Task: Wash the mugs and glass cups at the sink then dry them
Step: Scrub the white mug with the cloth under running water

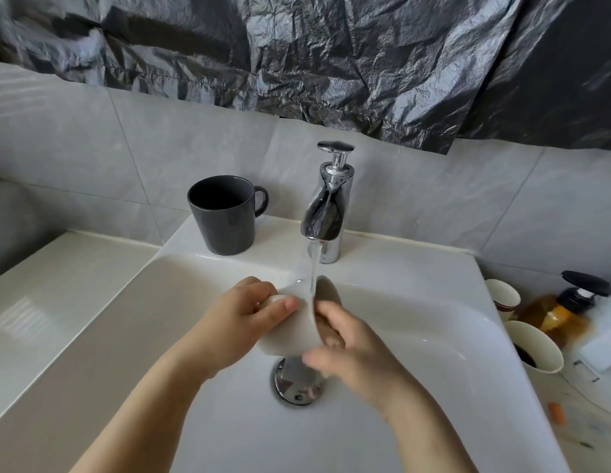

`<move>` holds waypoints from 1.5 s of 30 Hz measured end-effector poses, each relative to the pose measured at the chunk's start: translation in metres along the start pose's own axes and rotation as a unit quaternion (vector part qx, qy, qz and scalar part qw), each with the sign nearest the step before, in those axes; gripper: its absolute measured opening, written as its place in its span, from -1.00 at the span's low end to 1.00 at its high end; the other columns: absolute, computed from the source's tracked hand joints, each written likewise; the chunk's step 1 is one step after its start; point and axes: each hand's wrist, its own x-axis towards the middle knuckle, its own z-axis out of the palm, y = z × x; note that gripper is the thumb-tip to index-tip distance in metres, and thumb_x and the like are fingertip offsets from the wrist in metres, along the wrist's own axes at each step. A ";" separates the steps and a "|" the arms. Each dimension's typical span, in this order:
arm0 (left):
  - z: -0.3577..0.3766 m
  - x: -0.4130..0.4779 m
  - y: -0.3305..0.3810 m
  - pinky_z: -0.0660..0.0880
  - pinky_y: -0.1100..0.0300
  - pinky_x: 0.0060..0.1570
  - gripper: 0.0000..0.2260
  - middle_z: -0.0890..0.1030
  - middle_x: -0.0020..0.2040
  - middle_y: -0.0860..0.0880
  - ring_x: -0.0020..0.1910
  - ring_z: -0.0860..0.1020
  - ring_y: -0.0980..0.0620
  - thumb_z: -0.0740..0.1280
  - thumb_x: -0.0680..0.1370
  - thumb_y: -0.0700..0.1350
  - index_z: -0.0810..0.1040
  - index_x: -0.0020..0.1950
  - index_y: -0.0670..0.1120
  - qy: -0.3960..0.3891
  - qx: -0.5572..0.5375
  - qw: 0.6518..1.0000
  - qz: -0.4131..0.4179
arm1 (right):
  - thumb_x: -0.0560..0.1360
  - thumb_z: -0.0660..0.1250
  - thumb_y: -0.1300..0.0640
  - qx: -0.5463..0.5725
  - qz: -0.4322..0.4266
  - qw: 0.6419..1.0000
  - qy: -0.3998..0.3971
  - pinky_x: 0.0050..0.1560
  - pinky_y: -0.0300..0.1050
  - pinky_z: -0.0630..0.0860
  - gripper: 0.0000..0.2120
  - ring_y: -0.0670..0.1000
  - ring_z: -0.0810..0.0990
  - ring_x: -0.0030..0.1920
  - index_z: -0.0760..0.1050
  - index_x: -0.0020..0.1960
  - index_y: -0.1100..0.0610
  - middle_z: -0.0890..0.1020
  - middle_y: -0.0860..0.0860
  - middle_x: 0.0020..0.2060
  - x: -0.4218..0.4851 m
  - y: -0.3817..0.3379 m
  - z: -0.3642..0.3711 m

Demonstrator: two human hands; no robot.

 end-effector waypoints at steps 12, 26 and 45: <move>0.000 0.003 0.009 0.38 0.41 -0.22 -0.84 0.58 -0.16 0.23 -0.19 0.46 0.24 0.46 0.44 0.05 0.56 -0.06 0.06 0.063 -0.101 0.993 0.001 | 0.44 0.40 0.09 -0.164 0.011 0.982 0.089 -0.10 -0.15 0.52 -0.96 -0.01 0.61 -0.12 0.55 -0.15 -0.03 0.64 -0.09 -0.24 0.003 -0.001 0.009; 0.027 -0.006 0.007 0.54 -0.12 -0.01 -0.64 0.65 -0.15 -0.11 -0.10 0.61 -0.13 0.41 0.28 0.10 0.61 0.00 -0.04 0.017 -0.442 0.852 -0.279 | 0.28 0.47 -0.10 -0.256 0.003 0.964 0.072 0.22 -0.31 0.19 -0.30 -0.28 0.14 0.07 0.26 0.34 -0.11 0.31 -0.28 0.05 -0.001 -0.009 0.011; 0.019 -0.003 0.012 0.61 -0.14 -0.15 -0.75 0.60 -0.09 -0.15 -0.14 0.60 -0.15 0.33 0.47 0.10 0.56 0.03 -0.02 0.056 -0.425 0.862 -0.270 | 0.48 0.29 0.37 0.230 0.102 0.963 0.094 -0.31 -0.23 0.52 -0.79 0.00 0.64 -0.26 0.57 0.06 0.18 0.68 0.11 -0.20 0.001 0.002 -0.012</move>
